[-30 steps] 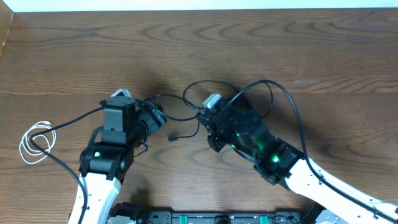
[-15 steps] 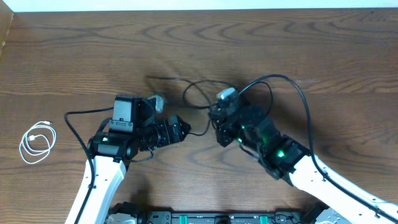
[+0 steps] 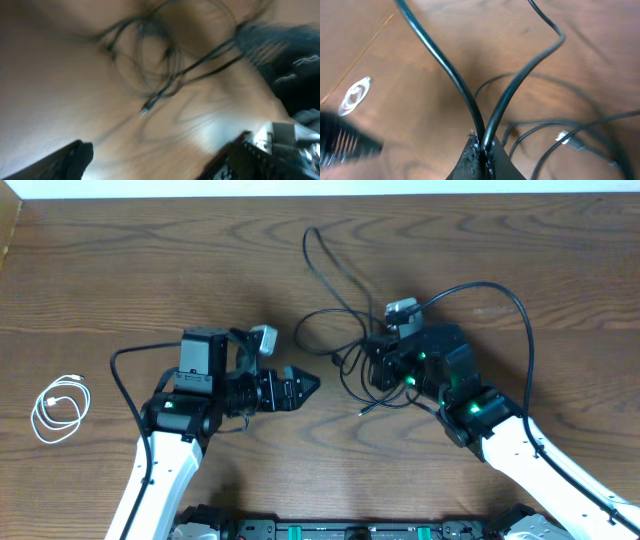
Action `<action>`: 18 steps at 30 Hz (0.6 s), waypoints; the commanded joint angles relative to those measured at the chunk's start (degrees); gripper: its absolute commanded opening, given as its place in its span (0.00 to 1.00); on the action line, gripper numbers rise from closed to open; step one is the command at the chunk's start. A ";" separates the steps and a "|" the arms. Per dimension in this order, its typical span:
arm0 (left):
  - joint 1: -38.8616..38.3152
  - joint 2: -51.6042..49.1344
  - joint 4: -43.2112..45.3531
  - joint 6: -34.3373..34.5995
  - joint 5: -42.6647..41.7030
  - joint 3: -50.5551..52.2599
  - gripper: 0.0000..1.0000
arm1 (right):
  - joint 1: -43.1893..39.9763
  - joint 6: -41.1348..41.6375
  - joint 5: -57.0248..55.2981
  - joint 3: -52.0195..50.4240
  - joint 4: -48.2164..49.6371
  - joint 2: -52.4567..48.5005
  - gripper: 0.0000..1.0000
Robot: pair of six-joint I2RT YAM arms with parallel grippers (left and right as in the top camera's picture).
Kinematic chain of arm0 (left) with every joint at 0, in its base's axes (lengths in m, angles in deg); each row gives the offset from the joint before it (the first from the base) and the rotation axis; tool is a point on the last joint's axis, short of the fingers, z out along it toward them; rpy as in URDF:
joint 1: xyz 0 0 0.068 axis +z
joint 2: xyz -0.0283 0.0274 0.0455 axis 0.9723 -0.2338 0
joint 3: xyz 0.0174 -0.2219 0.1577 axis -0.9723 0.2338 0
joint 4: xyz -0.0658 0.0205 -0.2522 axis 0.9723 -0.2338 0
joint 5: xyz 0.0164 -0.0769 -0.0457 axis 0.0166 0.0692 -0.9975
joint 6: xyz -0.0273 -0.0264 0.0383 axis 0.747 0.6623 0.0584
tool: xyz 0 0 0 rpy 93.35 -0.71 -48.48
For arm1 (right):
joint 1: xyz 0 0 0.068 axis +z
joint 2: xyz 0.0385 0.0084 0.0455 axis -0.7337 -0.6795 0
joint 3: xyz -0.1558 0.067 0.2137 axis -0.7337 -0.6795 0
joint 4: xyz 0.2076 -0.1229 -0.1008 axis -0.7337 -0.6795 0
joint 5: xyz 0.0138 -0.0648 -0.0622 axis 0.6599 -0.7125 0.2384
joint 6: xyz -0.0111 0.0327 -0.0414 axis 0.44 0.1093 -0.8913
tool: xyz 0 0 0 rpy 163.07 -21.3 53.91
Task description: Untangle cables
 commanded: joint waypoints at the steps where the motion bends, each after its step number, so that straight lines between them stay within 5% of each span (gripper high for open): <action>1: 0.13 3.08 4.85 -3.04 -7.45 -0.52 0.92 | 0.17 1.57 7.02 1.18 -0.79 0.55 0.01; 10: -0.09 2.25 10.36 22.03 -4.00 -0.52 0.93 | 0.17 3.65 10.23 1.18 0.76 0.55 0.01; 18: -3.50 -2.08 11.21 30.23 1.64 -0.52 0.93 | 1.42 3.48 12.63 1.18 0.63 0.55 0.01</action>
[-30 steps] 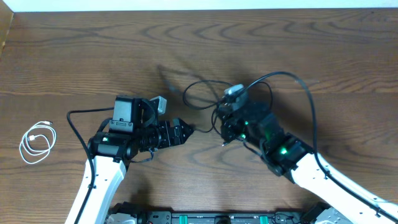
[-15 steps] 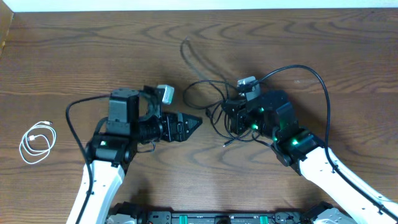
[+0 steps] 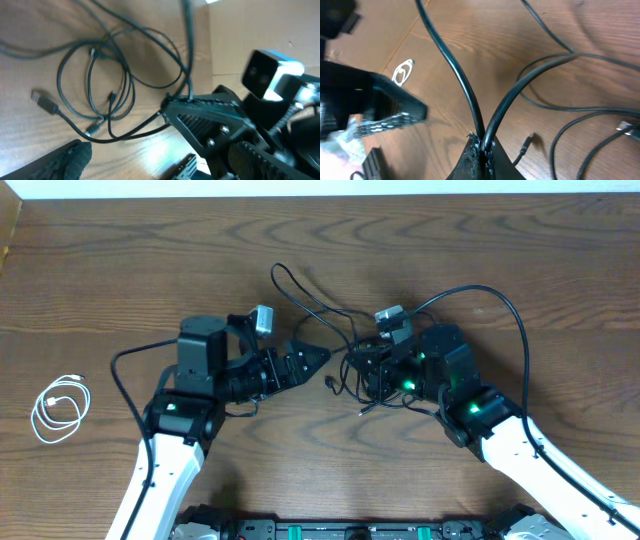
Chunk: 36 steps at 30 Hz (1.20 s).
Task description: Untangle cables
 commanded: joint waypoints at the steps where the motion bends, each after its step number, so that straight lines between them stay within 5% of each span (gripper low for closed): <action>1: -1.46 -2.01 0.20 6.34 4.94 -0.50 0.93 | 1.29 -0.20 2.54 1.16 -0.11 0.55 0.01; 25: -1.62 -9.90 6.38 28.39 5.49 -0.50 0.93 | 2.08 -2.99 11.02 1.16 1.25 0.55 0.01; 33: -1.62 -9.94 6.62 29.83 4.17 -0.50 0.93 | 4.46 -2.99 11.39 1.16 1.31 0.50 0.01; 36: -1.62 -9.94 6.60 29.77 4.22 -0.50 0.80 | 5.29 -3.02 10.19 1.16 1.29 0.50 0.01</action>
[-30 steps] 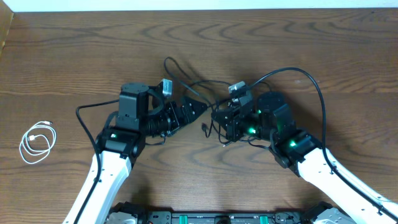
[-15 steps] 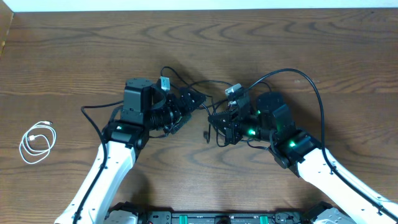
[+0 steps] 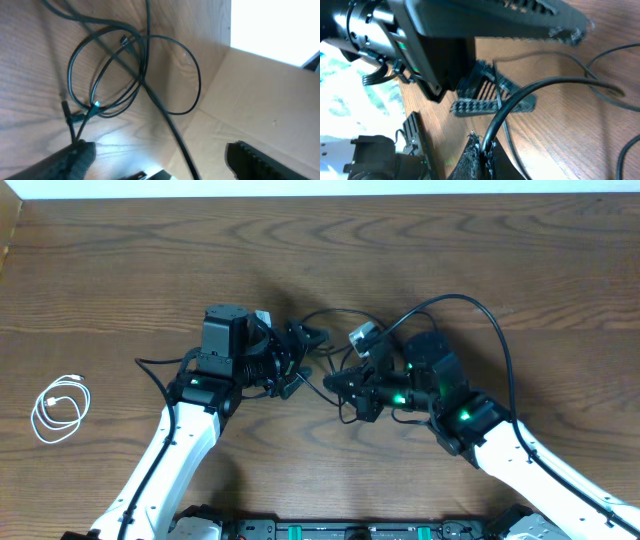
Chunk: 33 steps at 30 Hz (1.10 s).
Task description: Untangle cables
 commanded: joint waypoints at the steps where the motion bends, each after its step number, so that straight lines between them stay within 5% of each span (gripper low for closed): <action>1: -0.09 -0.26 0.33 0.35 -0.90 -0.50 0.72 | 0.90 -1.16 -0.33 1.16 0.17 0.50 0.01; 10: -0.09 -0.26 0.33 -0.37 -0.94 -0.50 0.68 | 1.31 -1.16 -0.04 1.16 0.15 0.50 0.01; 15: -1.01 -0.26 0.31 -2.91 -0.96 -0.50 0.80 | 1.64 -1.20 -0.13 1.16 0.50 0.50 0.01; 23: -4.83 -0.28 0.28 -2.84 -0.96 -0.50 0.79 | 1.64 -1.36 -0.31 1.16 0.76 0.50 0.01; 33: -4.63 -0.28 1.70 -2.82 -0.72 -0.50 0.14 | 1.66 -1.29 -0.28 1.16 0.33 0.50 0.01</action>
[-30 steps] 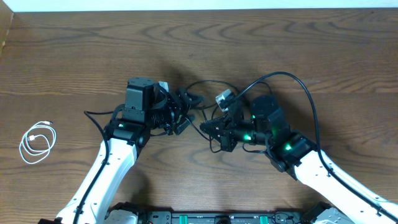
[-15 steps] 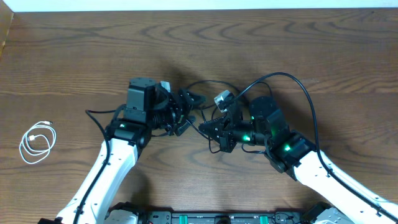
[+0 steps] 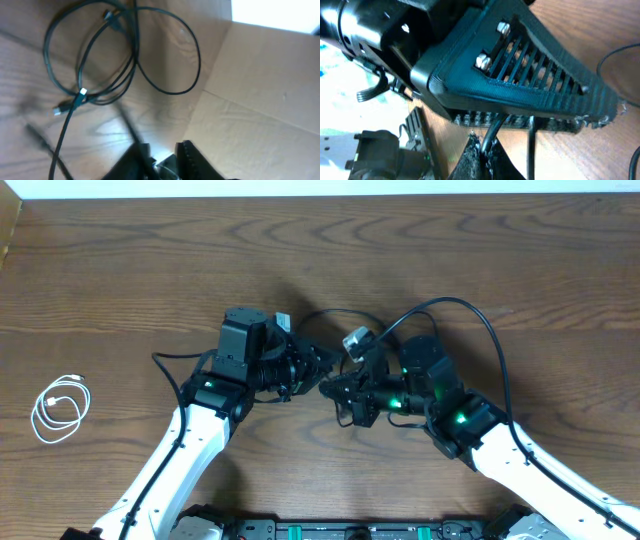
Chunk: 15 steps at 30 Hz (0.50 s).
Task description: Untangle cables
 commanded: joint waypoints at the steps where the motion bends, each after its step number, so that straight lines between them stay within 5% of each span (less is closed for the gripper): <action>1: 0.94 -0.28 1.07 -1.03 -0.09 -0.42 0.09 | 0.11 -0.90 -0.04 1.16 0.20 0.52 0.01; 5: 2.01 -0.28 3.13 -0.66 -0.09 -0.42 0.08 | 0.11 -0.90 -0.02 1.14 -0.35 0.52 0.08; 9: 3.58 -0.28 3.28 -1.36 2.12 -0.42 0.08 | 0.09 -0.94 -0.07 1.14 -2.32 0.52 0.43; 12: 5.97 -0.28 3.32 -1.79 4.48 -0.42 0.08 | 0.09 -0.96 -0.09 1.14 -5.40 0.52 0.95; 15: 9.44 -0.28 4.39 -1.77 4.37 -0.42 0.08 | 0.09 -1.22 -0.09 1.14 -9.18 0.52 0.99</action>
